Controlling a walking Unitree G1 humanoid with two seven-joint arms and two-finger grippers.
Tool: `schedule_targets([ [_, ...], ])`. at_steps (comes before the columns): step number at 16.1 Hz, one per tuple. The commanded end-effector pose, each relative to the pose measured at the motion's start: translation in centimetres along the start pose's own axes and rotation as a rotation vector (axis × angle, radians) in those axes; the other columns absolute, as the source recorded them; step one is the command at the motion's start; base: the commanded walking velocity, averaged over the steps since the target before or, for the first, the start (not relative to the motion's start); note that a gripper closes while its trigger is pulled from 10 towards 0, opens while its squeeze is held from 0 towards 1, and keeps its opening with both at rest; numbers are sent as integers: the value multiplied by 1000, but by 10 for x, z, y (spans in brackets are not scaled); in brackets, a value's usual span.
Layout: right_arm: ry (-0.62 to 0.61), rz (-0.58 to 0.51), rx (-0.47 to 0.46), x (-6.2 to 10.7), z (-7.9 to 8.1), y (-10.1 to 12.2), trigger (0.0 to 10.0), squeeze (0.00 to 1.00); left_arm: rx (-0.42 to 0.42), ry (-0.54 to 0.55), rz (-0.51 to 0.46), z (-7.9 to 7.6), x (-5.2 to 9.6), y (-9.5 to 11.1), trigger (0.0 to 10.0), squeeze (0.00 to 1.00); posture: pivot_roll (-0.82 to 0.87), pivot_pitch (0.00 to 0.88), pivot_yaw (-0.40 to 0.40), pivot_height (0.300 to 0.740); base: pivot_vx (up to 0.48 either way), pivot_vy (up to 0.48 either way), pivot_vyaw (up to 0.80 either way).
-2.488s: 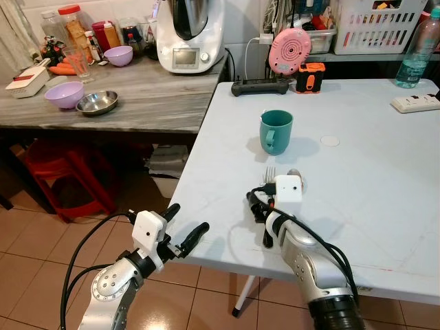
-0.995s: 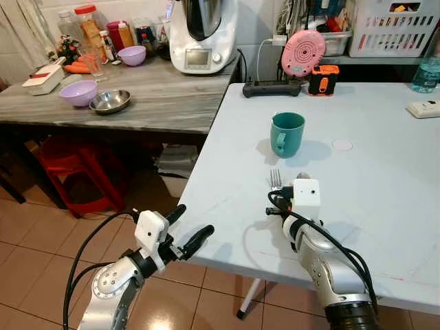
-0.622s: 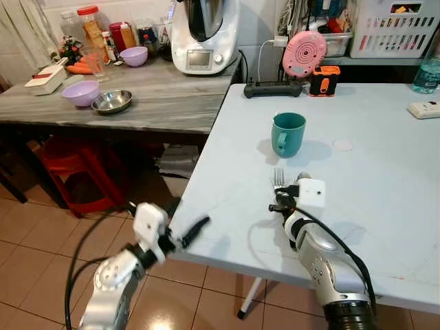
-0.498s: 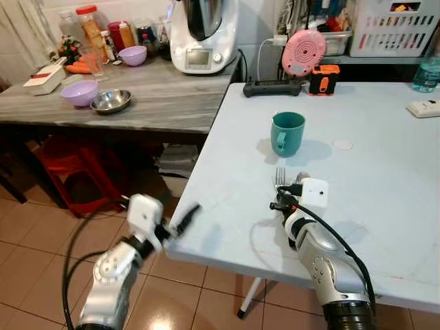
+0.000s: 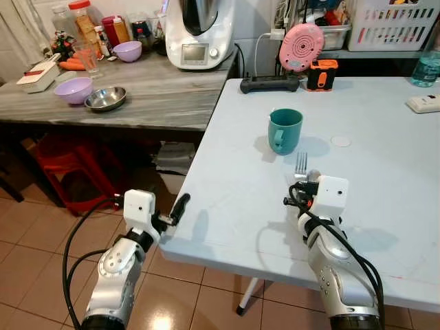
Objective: Setting the table
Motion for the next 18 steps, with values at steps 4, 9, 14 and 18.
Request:
schedule_targets([
  [4, 23, -60, -42, 1, 4, 11, 10000, 0, 18, 11, -1, 1, -4, 2, 10000, 0, -75, 0, 125, 740, 0, 0, 0],
  [9, 29, -46, -50, 1, 5, 9, 10000, 0, 24, 3, -4, -1, -4, 0, 10000, 0, -74, 0, 119, 740, 0, 353, -436],
  [14, 41, -41, -42, 1, 8, 7, 10000, 0, 24, -1, 1, -3, -2, -2, 10000, 0, -71, 0, 118, 740, 0, 406, 0],
  [18, 44, -40, -42, 2, 8, 6, 10000, 0, 23, -3, 2, -4, -2, -3, 10000, 0, -70, 0, 120, 740, 0, 412, 0],
])
Point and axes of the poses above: a point about 5 cm out from each wrist's last joint towards the gripper, its own x axis pointing back from the gripper into the wrist, its own y axis along the axis of the wrist's last joint, z = x × y, the point moved 4 cm from there along -x, pointing out of the wrist towards the gripper, and after that the axes turned 5 degrees about -x, right-handed, at the moved point
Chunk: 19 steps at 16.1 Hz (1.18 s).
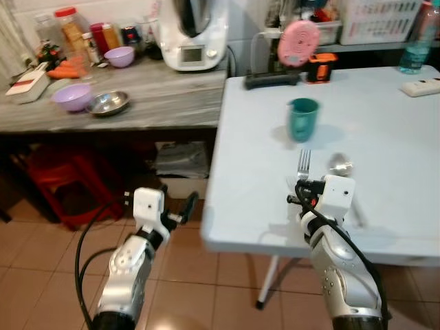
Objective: Setting the table
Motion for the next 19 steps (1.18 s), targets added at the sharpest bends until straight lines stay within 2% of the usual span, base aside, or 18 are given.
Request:
schedule_targets([
  [1, 42, -18, -15, -1, 14, 5, 10000, 0, -16, 26, 14, 11, 6, -3, 10000, 0, -70, 0, 120, 740, 0, 412, 0],
  [4, 35, -19, -14, -1, 10, 5, 10000, 0, -17, 26, 15, 11, 6, -3, 10000, 0, -70, 0, 123, 740, 0, 410, 0],
  [19, 42, -41, -16, 0, 11, 9, 10000, 0, -20, 23, 17, 8, 4, -5, 10000, 0, -74, 0, 127, 740, 0, 419, 0],
])
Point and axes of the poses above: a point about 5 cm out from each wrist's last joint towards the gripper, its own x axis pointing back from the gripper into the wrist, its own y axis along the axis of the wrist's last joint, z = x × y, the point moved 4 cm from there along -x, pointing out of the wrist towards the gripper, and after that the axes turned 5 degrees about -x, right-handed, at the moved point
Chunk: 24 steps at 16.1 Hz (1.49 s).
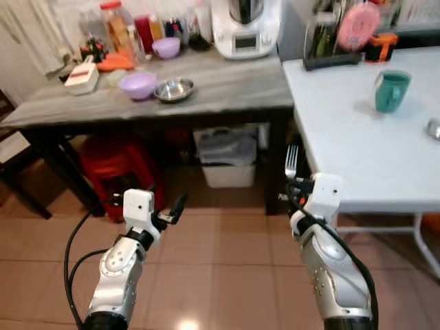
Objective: Setting the table
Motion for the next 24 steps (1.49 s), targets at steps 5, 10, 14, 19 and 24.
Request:
schedule_targets([
  [5, 4, -13, -6, 0, 1, 4, 10000, 0, -21, 12, 3, 5, 0, 1, 10000, 0, -75, 0, 124, 740, 0, 426, 0],
  [10, 4, -60, 103, 7, -6, 9, 10000, 0, -72, 116, -2, 24, 4, 3, 10000, 0, -72, 0, 121, 740, 0, 425, 0],
  [14, -21, -76, 175, 17, -22, 10, 10000, 0, -94, 188, 24, 42, 26, -4, 10000, 0, -69, 0, 125, 740, 0, 422, 0],
  [19, -33, -89, 232, 35, -34, 5, 10000, 0, -109, 235, 51, 48, 52, -15, 10000, 0, -56, 0, 114, 740, 0, 144, 0],
  [24, -3, -104, 254, 35, -26, 5, 10000, 0, -76, 161, 26, 34, 53, -10, 10000, 0, -51, 0, 115, 740, 0, 0, 0],
])
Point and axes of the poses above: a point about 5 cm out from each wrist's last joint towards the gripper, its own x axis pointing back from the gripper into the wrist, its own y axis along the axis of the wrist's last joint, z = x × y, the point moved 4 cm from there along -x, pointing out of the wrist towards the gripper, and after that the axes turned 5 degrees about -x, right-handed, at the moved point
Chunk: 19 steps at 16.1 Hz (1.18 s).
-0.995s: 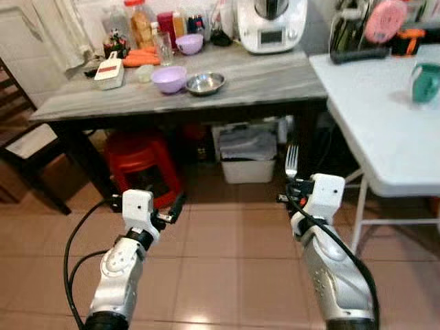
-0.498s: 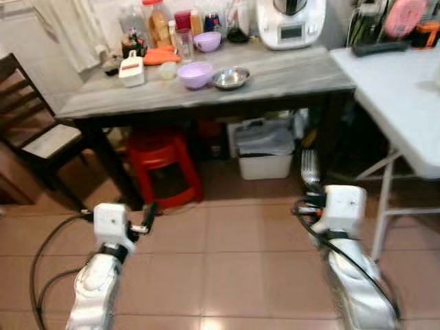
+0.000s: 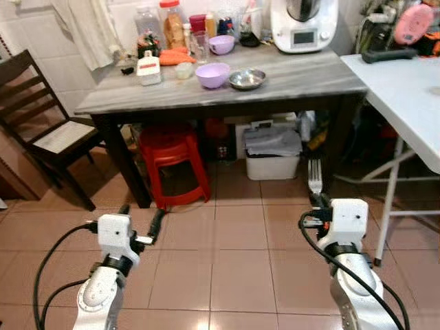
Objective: Setting the table
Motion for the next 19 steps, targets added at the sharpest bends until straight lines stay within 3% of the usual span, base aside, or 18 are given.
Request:
schedule_targets([
  [1, 16, -40, 3, -2, 5, 10, 10000, 0, -3, -11, -4, 0, -1, 3, 10000, 0, -51, 0, 115, 740, 244, 0, 0],
  [14, -9, -63, 27, 0, 1, 9, 10000, 0, 17, -63, -3, -11, -3, 5, 10000, 0, -50, 0, 125, 740, 379, 0, 0],
  [19, 43, -39, 47, -1, 6, 9, 10000, 0, 43, -47, -11, -21, 2, 4, 10000, 0, -46, 0, 44, 740, 392, 0, 0],
])
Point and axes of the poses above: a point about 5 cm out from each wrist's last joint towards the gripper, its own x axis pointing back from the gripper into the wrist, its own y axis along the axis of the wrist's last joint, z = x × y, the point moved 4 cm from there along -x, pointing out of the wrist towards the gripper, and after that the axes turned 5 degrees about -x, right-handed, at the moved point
